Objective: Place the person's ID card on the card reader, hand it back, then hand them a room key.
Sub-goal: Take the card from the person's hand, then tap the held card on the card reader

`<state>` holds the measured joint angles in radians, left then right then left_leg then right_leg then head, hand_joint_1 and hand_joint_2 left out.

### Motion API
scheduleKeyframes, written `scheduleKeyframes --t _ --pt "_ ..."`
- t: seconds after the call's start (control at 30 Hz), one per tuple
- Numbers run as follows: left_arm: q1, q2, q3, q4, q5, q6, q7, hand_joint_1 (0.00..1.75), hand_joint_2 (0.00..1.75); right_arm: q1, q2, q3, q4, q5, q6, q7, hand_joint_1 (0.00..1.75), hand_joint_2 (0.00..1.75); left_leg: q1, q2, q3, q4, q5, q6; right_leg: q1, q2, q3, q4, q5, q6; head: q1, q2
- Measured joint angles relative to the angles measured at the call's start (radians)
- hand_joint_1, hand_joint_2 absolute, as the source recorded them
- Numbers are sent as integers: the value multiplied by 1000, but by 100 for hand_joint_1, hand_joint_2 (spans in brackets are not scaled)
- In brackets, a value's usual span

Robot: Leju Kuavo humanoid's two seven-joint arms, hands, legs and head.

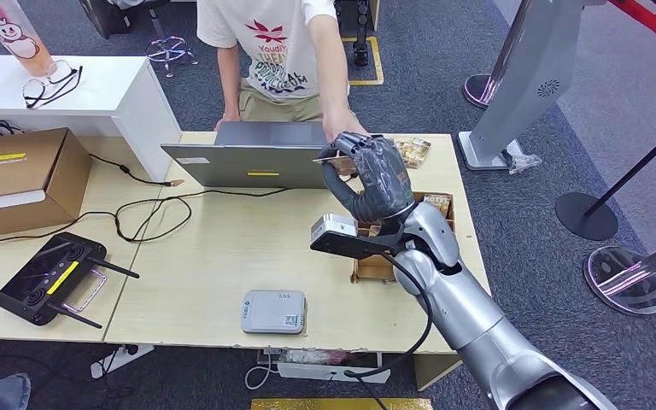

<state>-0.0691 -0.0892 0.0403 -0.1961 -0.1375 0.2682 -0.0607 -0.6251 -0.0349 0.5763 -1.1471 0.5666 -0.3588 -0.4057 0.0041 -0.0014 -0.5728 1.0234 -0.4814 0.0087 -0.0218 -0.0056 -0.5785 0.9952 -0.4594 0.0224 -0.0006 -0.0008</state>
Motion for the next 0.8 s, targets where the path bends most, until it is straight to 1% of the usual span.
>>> scheduleKeyframes --t 0.13,0.27,0.47,0.53,0.8 --pt "0 0 0 0 -3 0 0 0 0 0 0 1 3 0 0 0 163 175 0 0 0 0 0 0 0 0 0 0 0 0 0 0" --pt "-1 0 -4 0 -8 -2 0 0 0 0 0 2 3 -1 0 0 175 175 0 0 0 0 0 0 0 0 0 0 0 0 0 0" --pt "-4 0 -9 0 -14 -4 6 0 0 4 -2 2 3 -31 8 0 175 175 0 0 0 0 0 0 0 0 0 0 0 0 0 0" --pt "-5 0 -9 0 -15 -5 6 0 0 5 -2 2 3 -68 36 -4 175 175 0 0 0 0 0 0 0 0 0 0 0 0 0 0" --pt "-5 0 -9 0 -7 -10 6 0 0 29 -2 -16 -24 -318 226 -23 175 175 0 0 0 0 0 0 0 0 0 0 0 0 0 0"
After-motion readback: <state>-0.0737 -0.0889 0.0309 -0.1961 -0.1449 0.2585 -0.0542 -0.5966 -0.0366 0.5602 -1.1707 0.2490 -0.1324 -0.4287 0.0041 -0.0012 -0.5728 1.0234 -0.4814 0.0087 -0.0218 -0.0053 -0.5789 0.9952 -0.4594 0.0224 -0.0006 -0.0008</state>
